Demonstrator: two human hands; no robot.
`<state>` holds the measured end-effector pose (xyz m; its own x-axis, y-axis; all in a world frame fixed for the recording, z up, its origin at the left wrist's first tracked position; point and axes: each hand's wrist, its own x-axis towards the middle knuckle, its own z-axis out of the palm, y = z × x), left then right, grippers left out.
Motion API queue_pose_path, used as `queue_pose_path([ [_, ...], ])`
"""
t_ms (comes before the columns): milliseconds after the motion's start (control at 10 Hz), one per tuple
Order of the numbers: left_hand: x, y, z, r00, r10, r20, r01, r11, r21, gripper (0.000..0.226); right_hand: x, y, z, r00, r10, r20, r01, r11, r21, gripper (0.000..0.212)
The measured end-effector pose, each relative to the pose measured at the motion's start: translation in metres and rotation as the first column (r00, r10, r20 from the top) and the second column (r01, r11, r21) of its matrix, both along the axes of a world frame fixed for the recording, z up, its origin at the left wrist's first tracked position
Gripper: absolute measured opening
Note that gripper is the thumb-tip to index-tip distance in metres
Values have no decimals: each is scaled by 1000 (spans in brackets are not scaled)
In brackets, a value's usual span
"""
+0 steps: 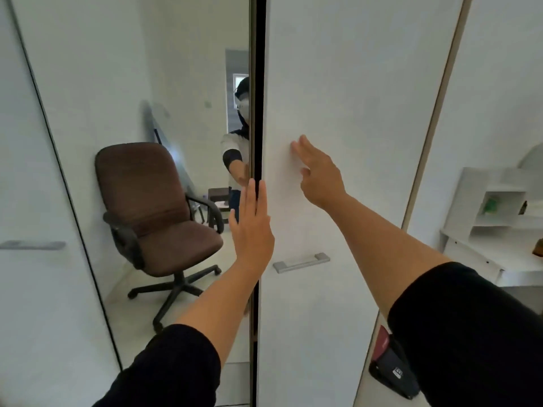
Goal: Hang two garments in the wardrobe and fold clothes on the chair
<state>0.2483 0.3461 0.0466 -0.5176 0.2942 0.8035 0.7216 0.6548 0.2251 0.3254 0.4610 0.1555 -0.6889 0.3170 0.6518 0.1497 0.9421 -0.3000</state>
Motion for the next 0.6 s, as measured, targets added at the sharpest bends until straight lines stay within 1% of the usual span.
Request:
queue_pose_path([
  [100,-41,14,1,984,179,-1,-178,975,-132,100,-31,23,-3,992,5,129,-11,999,48,71],
  [200,-71,27,-6,958,276,-84,-288,916,-278,97,-55,38,-8,979,32,202,-40,998,38,75],
  [300,-90,42,-14,946,300,-120,-323,879,-350,93,-74,53,-15,976,88,202,-93,995,19,80],
  [400,-98,53,-18,955,290,-68,-296,900,-321,95,-83,61,-25,974,107,201,-121,991,60,82],
  [500,-97,52,-15,964,267,-16,-255,899,-357,91,-86,64,-22,977,124,174,-135,989,54,78],
  [600,-83,46,-9,975,198,104,-149,921,-359,84,-77,54,-38,983,159,96,-158,987,-17,69],
])
